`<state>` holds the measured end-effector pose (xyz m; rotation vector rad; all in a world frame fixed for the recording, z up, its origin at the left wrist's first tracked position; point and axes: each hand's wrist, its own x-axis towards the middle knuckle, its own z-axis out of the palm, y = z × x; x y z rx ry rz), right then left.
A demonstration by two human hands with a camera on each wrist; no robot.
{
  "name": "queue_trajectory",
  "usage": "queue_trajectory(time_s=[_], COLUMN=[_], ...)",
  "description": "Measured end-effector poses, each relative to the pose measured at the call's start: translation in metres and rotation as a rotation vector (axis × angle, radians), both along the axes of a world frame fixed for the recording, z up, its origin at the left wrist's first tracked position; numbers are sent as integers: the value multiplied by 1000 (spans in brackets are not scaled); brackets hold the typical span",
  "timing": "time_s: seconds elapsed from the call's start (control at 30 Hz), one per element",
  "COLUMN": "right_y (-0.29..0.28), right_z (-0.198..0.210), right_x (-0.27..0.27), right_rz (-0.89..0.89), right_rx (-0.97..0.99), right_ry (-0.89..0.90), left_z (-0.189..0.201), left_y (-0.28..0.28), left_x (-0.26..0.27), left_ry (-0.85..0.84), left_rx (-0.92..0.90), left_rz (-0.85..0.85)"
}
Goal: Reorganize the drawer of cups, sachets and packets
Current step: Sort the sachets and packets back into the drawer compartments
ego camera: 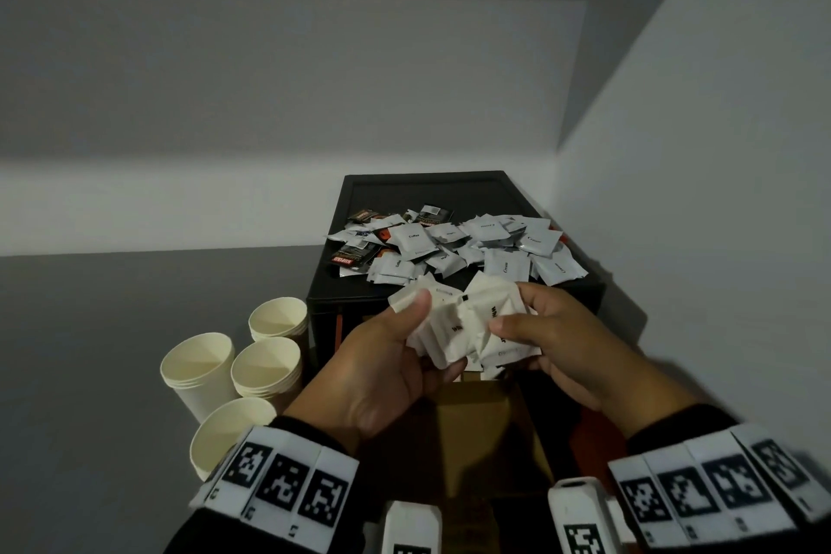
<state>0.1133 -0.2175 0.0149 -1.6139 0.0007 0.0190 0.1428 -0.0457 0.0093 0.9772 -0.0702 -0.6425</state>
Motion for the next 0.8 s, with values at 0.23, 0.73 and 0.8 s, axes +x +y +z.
queue_trajectory(time_s=[0.23,0.73,0.8], right_y=[-8,-19,-29], right_z=[8,5,7], right_x=[-6,-9,-9], right_rz=[165,-9,-33], right_rx=[-233,-353,-215], right_ry=[-17,-148,-158], left_z=[-2,7,6], left_y=[0,6,10], left_x=[2,2,4], left_ry=[-163,134,141], left_rx=[177,42,24], left_rz=[-2,39,3])
